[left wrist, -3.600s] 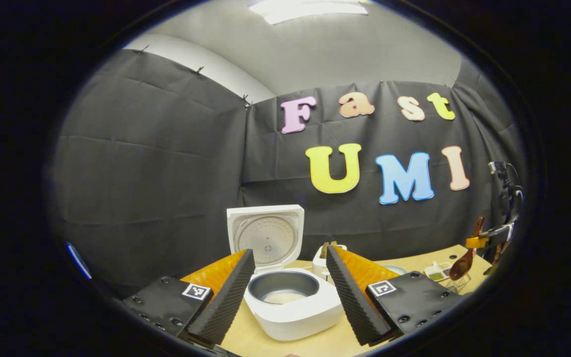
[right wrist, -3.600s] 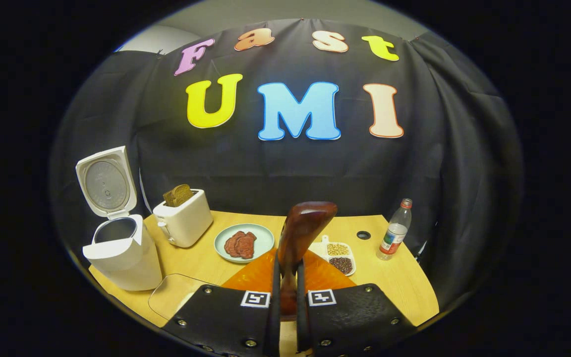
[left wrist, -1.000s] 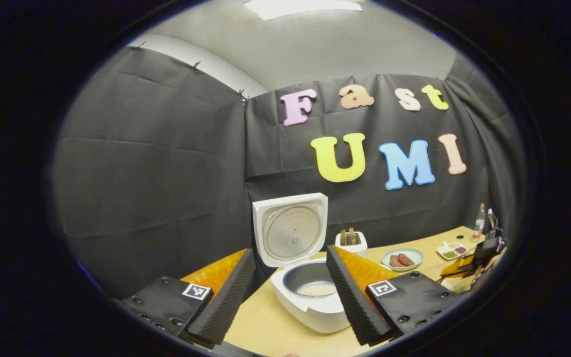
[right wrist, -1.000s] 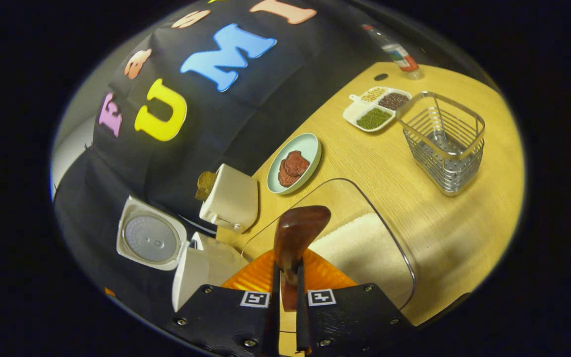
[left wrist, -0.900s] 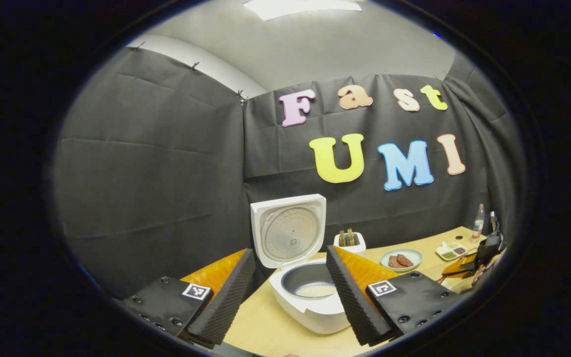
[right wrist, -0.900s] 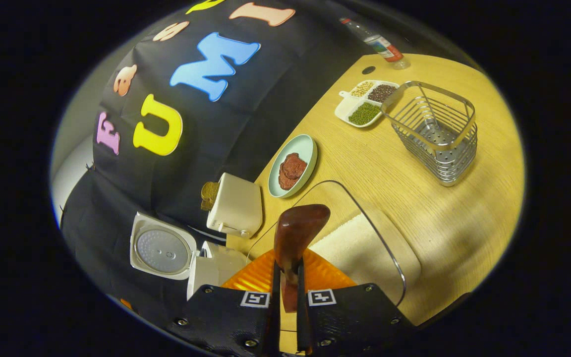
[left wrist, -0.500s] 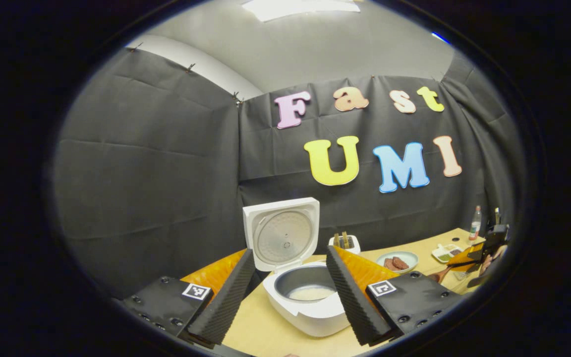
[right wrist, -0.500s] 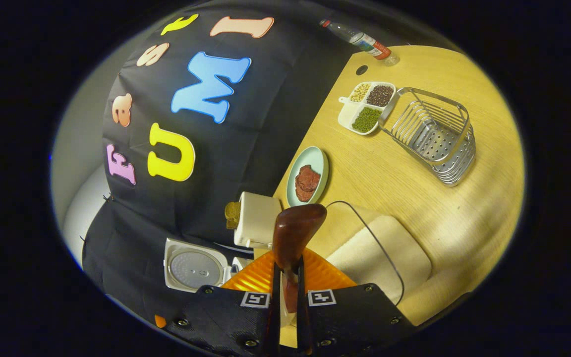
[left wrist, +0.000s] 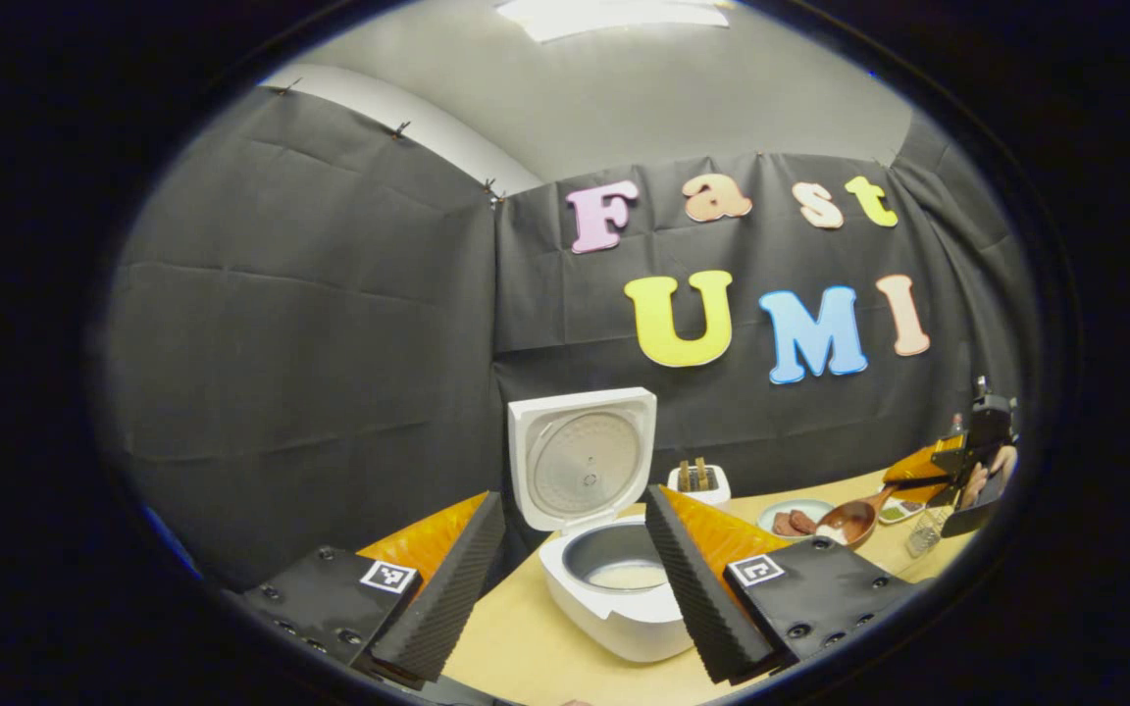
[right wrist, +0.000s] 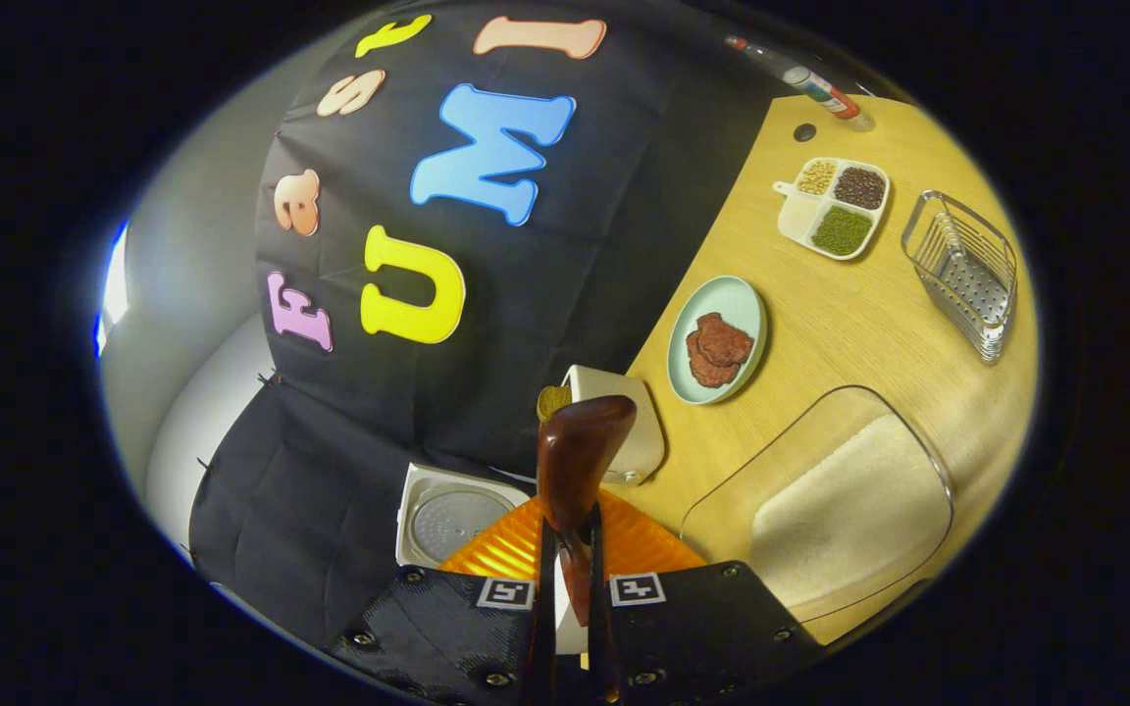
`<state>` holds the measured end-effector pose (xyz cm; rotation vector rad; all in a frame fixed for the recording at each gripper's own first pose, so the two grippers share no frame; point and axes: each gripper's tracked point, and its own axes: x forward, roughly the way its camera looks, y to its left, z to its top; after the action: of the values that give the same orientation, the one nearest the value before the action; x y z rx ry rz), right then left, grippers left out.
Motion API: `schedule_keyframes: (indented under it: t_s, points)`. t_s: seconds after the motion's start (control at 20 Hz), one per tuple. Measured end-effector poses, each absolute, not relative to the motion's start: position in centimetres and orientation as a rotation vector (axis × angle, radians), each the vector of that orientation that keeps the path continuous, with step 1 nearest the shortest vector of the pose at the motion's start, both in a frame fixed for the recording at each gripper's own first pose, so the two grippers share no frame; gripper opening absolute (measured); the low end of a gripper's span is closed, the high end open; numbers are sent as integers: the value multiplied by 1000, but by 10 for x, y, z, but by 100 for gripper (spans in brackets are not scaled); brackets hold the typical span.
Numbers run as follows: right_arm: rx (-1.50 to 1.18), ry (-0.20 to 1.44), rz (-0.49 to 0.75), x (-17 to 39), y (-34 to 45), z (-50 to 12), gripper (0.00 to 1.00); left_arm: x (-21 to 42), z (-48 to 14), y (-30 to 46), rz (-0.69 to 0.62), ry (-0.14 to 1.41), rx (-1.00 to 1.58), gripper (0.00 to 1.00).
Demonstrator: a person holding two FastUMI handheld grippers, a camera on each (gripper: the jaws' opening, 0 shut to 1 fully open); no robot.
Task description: Close the left gripper, press the button to open the rice cooker; take a wooden spoon from the chopstick holder with the right hand, scoop a spoonful of rice and pour it into the rice cooker, then put the wooden spoon back into the chopstick holder.
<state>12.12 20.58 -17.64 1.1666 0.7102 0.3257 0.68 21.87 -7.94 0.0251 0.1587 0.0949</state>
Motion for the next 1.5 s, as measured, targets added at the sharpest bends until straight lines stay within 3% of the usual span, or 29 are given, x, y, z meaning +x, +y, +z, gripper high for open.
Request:
schedule_keyframes:
  t_s: [0.25, 0.3, 0.35, 0.95, 1.05, 1.1, 1.25, 1.5]
  points:
    - [1135, 709, 423, 133, 257, -150, 13, -6, -83, 249, 156, 162, 18, 99]
    - [1122, 711, 436, 133, 263, -147, 13, -10, -85, 255, 169, 166, 16, 94]
    - [1110, 717, 449, 135, 273, -145, 13, -12, -87, 261, 184, 170, 13, 100]
    - [973, 770, 532, 161, 387, -160, 13, -48, -108, 316, 331, 224, -16, 100]
    - [922, 770, 550, 167, 408, -166, 13, -56, -112, 323, 355, 233, -20, 100]
    - [888, 767, 558, 168, 419, -168, 13, -59, -114, 326, 367, 240, -19, 94]
    - [760, 751, 588, 174, 449, -176, 13, -71, -119, 335, 401, 257, -16, 100]
    - [513, 744, 644, 170, 493, -200, 13, -84, -123, 347, 449, 277, -14, 100]
